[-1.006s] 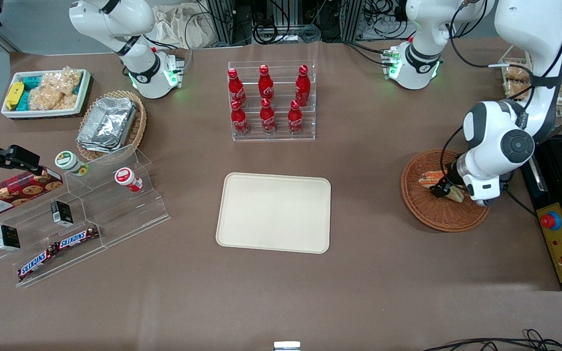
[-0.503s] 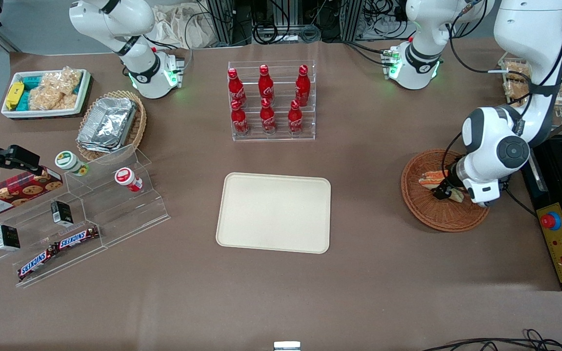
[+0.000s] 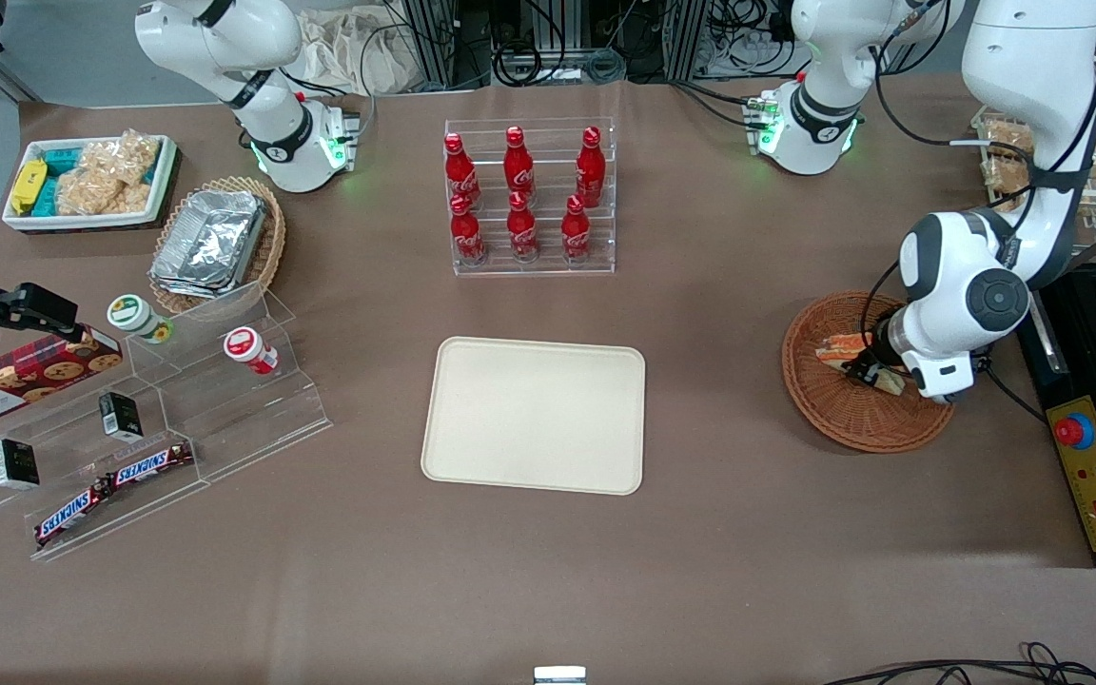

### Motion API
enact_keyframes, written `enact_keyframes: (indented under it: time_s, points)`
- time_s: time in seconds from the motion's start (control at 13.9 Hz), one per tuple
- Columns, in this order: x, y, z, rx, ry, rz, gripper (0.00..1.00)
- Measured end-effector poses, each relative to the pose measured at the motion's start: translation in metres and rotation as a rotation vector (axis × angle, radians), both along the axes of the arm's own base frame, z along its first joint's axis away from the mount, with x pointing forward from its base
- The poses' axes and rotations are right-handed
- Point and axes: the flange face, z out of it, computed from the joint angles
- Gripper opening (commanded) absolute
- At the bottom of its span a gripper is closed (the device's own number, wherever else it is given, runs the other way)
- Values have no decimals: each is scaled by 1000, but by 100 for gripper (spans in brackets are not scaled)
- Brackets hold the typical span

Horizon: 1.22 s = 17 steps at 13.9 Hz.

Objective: Place sandwich from basket to tray
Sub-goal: 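Close the left gripper on the sandwich, then lift the sandwich up out of the basket with the left gripper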

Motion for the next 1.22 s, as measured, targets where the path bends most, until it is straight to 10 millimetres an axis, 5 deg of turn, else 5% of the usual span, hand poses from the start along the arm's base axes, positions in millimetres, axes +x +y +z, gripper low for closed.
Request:
enact_keyframes:
  time_s: [0.43, 0.86, 1.22]
  points:
    - [1, 3, 14, 4, -7, 7, 0]
    - [3, -5, 89, 7, -42, -55, 0]
    - [29, -30, 157, -12, -29, -202, 0]
